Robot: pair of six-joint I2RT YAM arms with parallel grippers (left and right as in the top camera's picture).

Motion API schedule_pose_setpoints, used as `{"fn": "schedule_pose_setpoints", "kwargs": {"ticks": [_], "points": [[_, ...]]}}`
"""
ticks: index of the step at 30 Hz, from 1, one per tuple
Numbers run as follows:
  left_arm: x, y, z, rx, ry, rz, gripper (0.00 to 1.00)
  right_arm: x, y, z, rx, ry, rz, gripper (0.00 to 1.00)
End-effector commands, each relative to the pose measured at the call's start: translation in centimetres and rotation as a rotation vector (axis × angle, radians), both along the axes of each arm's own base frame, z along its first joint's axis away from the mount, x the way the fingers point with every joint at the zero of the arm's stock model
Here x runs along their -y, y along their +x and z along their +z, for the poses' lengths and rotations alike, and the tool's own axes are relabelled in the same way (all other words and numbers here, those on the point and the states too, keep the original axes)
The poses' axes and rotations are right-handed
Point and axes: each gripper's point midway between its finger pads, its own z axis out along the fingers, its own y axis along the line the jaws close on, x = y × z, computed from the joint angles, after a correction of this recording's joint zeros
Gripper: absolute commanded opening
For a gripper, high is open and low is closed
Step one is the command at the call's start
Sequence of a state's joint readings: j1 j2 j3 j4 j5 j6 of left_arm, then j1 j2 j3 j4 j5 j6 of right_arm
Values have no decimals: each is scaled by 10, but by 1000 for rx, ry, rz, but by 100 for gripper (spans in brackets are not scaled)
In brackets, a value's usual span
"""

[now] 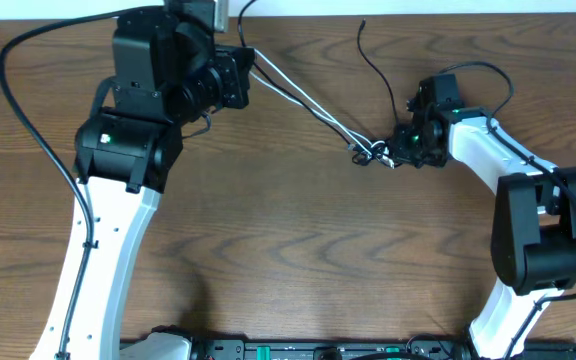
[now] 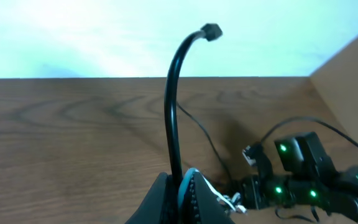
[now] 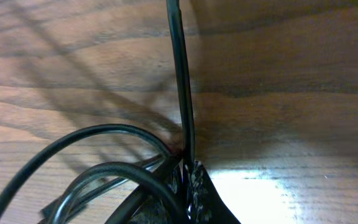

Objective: Untangle cables

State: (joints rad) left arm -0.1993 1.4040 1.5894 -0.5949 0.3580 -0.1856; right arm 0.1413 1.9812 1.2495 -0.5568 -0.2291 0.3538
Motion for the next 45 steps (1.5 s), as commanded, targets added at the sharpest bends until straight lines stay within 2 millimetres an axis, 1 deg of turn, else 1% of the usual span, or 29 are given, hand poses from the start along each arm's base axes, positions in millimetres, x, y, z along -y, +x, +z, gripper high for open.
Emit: {"fn": "schedule_pose_setpoints", "kwargs": {"ticks": [1, 6, 8, 10, 11, 14, 15, 17, 18, 19, 21, 23, 24, 25, 26, 27, 28, 29, 30, 31, 32, 34, 36, 37, 39, 41, 45], "points": [[-40, 4, 34, 98, -1, 152, 7, 32, -9, -30, -62, -141, -13, 1], [-62, 3, 40, 84, -60, 233, 8, 33, -13, -39, -88, -144, -12, 2], [-66, 2, 39, 78, -64, 244, 8, 34, -14, -40, -91, -144, -14, 3], [-65, 1, 36, 62, -65, 242, 7, 34, -14, -40, -93, -134, -17, 5], [-64, 0, 31, 38, -67, 238, 7, 31, -13, -39, -91, -112, -5, 11], [-62, -3, 16, -19, -57, 233, 8, 21, -13, -35, -81, -53, 57, 21], [-62, -5, 12, -39, -53, 234, 7, 17, -13, -34, -79, -27, 79, 27], [-61, -9, 1, -87, -47, 228, 7, -1, -14, -25, -63, 74, 177, 39], [-58, -12, -5, -118, -52, 209, 8, -9, -15, -19, -54, 125, 222, 45], [-55, -13, -7, -127, -53, 197, 7, -15, -15, -14, -46, 156, 246, 48], [-47, -16, -16, -160, -41, 149, 8, -22, -12, -2, -31, 201, 272, 52], [-43, -16, -29, -195, -14, 129, 8, -25, -7, 10, -9, 216, 278, 54], [-41, -16, -35, -215, -5, 121, 8, -28, -4, 19, 14, 228, 297, 54], [-40, -15, -43, -240, 2, 116, 8, -33, -1, 32, 45, 250, 323, 55], [-39, -14, -46, -250, 7, 112, 8, -35, 0, 39, 63, 262, 339, 55], [-35, -12, -56, -271, 28, 91, 8, -40, 4, 56, 106, 284, 372, 56], [-32, -11, -62, -281, 43, 75, 9, -41, 6, 64, 128, 287, 380, 58], [-29, -9, -67, -289, 54, 62, 16, -41, 7, 71, 146, 284, 382, 59], [-25, -7, -72, -299, 65, 45, 17, -41, 8, 76, 160, 282, 384, 60], [-21, -6, -78, -311, 75, 31, 28, -40, 8, 80, 170, 279, 384, 60], [-17, -5, -83, -320, 82, 18, 36, -39, 9, 82, 174, 270, 377, 61], [-6, -3, -95, -347, 95, -10, 51, -32, 11, 79, 154, 238, 324, 61], [3, -2, -106, -375, 104, -31, 61, -20, 13, 72, 115, 179, 234, 61], [7, -1, -112, -388, 108, -40, 63, -11, 14, 68, 97, 139, 181, 61], [15, 0, -122, -412, 117, -56, 64, -2, 16, 65, 86, 112, 140, 61], [20, 0, -130, -432, 123, -69, 64, 0, 16, 65, 85, 113, 130, 62], [38, -2, -145, -475, 115, -122, 59, 7, 18, 66, 87, 118, 115, 62]]}}
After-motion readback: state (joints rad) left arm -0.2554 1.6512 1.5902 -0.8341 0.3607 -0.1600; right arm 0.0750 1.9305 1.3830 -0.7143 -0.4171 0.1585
